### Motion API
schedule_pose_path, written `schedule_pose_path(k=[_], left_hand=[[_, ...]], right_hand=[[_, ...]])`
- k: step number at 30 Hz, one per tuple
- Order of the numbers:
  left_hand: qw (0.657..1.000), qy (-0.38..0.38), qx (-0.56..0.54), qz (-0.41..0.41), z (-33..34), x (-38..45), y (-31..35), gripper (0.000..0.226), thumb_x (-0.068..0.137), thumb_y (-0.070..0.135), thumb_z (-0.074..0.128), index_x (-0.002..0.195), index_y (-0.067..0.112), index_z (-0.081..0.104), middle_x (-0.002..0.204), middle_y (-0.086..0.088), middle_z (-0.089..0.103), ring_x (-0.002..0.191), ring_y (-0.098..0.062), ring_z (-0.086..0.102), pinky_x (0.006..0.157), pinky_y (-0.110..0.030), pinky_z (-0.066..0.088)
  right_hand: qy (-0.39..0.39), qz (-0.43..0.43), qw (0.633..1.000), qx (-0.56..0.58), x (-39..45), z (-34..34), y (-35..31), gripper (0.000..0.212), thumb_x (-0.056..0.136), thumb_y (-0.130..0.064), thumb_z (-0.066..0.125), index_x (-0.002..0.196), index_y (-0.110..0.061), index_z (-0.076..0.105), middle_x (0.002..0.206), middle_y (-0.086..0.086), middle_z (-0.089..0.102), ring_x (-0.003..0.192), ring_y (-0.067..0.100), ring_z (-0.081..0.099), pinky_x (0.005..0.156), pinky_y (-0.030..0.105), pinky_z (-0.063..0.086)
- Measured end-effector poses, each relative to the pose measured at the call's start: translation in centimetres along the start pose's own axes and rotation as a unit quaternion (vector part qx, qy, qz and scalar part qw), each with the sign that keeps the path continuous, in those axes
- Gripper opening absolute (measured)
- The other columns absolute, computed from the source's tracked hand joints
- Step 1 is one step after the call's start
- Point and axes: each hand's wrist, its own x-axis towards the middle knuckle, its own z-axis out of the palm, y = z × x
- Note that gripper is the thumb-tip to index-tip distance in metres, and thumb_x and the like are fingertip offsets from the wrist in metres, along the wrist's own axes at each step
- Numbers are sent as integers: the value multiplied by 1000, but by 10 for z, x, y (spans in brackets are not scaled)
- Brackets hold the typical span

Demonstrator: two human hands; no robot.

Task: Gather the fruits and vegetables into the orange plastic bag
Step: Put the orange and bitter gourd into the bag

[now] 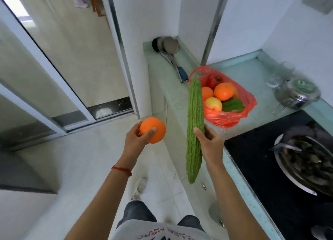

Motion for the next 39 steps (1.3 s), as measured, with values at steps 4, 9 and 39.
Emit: schedule_pose_path(k=[4,9,39], left_hand=[[996,-88,28,1,17,63,23,55,63,40,71,113,23,53,113,-5,56,103,-26,57,76,-38,54],[980,-181,83,10,43,129,50,73,46,55,67,111,24,55,106,-3,60,95,-21,59,84,-44,53],[905,-354,229,55,220,266,71,65,70,39,74,125,15,50,119,-8,58,100,-21,57,80,-31,47]], right_hand=[[101,10,994,34,28,11,-8,19,81,-14,68,91,-30,67,74,-18,70,71,1,66,67,17,53],[226,33,973,38,46,19,-16,27,81,-18,68,108,-20,67,84,-11,70,73,-1,65,69,16,54],[406,46,912,24,171,-27,-25,26,82,-24,68,107,-19,67,81,-10,70,69,-5,64,67,13,51]])
